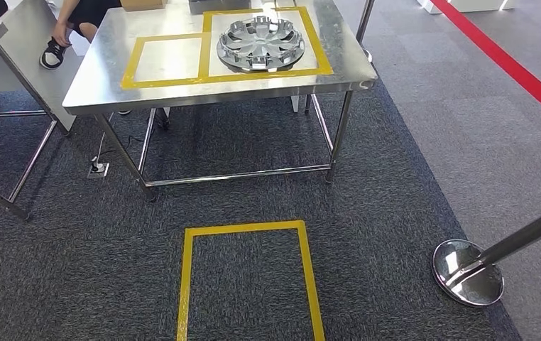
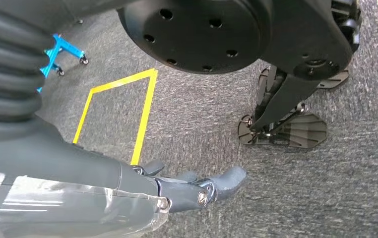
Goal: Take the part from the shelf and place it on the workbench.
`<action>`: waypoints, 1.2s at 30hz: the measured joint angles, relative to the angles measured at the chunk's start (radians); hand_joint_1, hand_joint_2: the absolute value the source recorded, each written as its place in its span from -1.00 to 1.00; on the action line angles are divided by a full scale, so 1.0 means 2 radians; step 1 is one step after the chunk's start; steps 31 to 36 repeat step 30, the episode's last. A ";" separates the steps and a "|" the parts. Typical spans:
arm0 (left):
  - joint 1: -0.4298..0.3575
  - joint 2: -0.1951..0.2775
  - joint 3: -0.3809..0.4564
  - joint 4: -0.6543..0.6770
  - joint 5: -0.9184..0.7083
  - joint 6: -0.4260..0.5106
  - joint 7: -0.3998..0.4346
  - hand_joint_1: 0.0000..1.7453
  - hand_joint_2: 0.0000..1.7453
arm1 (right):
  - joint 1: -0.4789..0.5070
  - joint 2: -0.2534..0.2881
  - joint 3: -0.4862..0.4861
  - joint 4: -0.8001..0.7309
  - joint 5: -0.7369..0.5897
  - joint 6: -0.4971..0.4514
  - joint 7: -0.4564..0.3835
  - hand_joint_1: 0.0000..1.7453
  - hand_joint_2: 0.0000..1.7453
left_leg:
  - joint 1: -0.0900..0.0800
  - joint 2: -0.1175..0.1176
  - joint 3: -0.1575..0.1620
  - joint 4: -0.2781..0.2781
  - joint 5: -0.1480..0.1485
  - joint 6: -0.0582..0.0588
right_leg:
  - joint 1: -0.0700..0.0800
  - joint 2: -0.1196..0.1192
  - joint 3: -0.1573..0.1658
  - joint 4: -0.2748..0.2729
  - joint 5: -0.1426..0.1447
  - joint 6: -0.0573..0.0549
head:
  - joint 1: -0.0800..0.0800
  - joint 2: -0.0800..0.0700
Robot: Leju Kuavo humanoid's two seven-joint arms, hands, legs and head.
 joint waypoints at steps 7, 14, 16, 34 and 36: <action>0.014 -0.005 0.072 -0.017 -0.099 0.002 0.027 -1.00 1.00 | 0.012 0.000 0.028 -0.009 -0.039 -0.011 0.001 -1.00 1.00 | 0.000 0.000 -0.002 0.000 0.000 -0.001 | 0.000 0.000 -0.002 0.000 0.000 0.000 | 0.000 0.000; 0.030 -0.010 0.148 -0.034 -0.196 0.005 0.053 -1.00 -1.00 | 0.023 0.000 0.061 -0.020 -0.077 -0.022 0.001 -1.00 -1.00 | 0.000 0.000 -0.004 0.001 0.000 -0.001 | -0.001 0.000 -0.003 0.000 0.000 0.000 | 0.000 0.000; 0.034 -0.011 0.169 -0.039 -0.223 0.006 0.061 -1.00 -1.00 | 0.027 -0.001 0.070 -0.024 -0.087 -0.026 0.002 -1.00 -1.00 | 0.000 0.000 -0.004 0.001 0.000 -0.001 | -0.001 0.000 -0.003 0.000 0.000 0.000 | 0.000 0.000; 0.065 -0.020 0.319 -0.073 -0.408 0.007 0.112 -1.00 -1.00 | 0.050 -0.001 0.138 -0.050 -0.160 -0.046 0.004 -1.00 -1.00 | -0.001 0.000 -0.004 0.002 0.000 -0.001 | -0.001 0.000 -0.003 0.000 0.001 0.001 | 0.000 0.000; 0.065 -0.020 0.319 -0.073 -0.408 0.007 0.112 -1.00 -1.00 | 0.050 -0.001 0.138 -0.050 -0.160 -0.046 0.004 -1.00 -1.00 | -0.001 0.000 -0.004 0.002 0.000 -0.001 | -0.001 0.000 -0.003 0.000 0.001 0.001 | 0.000 0.000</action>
